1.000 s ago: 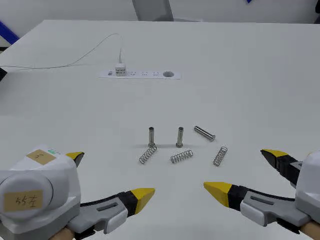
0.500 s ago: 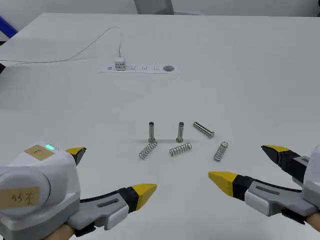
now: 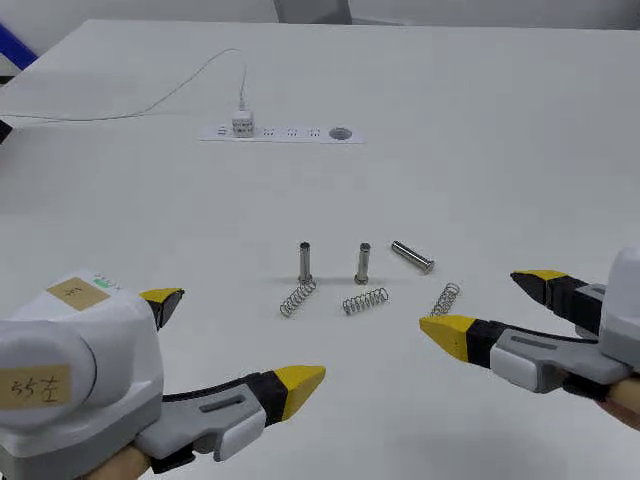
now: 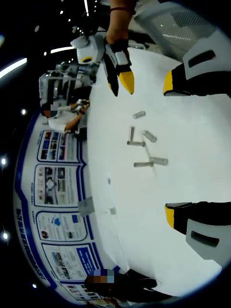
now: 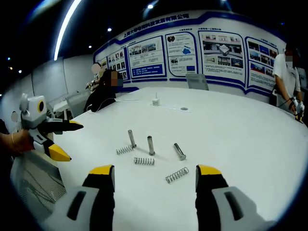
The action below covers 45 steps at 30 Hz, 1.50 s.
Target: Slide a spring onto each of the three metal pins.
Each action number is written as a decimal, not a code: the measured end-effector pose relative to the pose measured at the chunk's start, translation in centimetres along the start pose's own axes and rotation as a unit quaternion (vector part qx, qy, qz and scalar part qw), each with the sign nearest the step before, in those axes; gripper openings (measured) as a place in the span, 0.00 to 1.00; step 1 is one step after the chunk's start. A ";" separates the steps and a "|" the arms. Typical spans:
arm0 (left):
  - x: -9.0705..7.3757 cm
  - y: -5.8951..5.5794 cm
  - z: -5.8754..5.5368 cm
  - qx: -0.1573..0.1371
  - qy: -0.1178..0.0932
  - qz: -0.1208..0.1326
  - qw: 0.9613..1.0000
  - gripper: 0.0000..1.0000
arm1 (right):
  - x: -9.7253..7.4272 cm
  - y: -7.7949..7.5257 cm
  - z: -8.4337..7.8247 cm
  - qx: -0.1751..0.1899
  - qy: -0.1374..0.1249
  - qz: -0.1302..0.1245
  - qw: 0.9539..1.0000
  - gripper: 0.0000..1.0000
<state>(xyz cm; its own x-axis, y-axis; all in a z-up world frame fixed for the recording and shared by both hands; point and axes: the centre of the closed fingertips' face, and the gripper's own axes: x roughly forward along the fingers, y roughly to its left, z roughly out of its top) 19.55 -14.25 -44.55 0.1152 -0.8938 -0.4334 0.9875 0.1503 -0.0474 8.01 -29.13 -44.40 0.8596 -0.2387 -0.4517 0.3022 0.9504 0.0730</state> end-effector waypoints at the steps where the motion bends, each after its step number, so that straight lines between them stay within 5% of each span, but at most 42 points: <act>1: 0.0 0.0 0.1 0.000 0.000 -0.001 1.000 0.93 | 0.3 -0.2 0.1 -0.008 0.005 0.003 1.000 0.67; 27: 0.6 -0.3 0.6 0.006 0.006 -0.007 1.000 0.90 | 8.3 -2.7 1.7 -0.045 0.070 0.044 0.996 0.46; 45: 1.1 -0.6 -0.2 0.008 0.019 -0.015 1.000 0.89 | 13.5 -4.4 0.1 -0.067 0.107 0.047 0.991 0.28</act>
<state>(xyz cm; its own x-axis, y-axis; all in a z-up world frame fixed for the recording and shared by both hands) 19.09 -15.26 -45.15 0.0826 -0.8807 -0.4664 0.9919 0.1178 -0.0468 18.32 -36.51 -50.72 0.7697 -0.1134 -0.6282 0.1547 0.9879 0.0112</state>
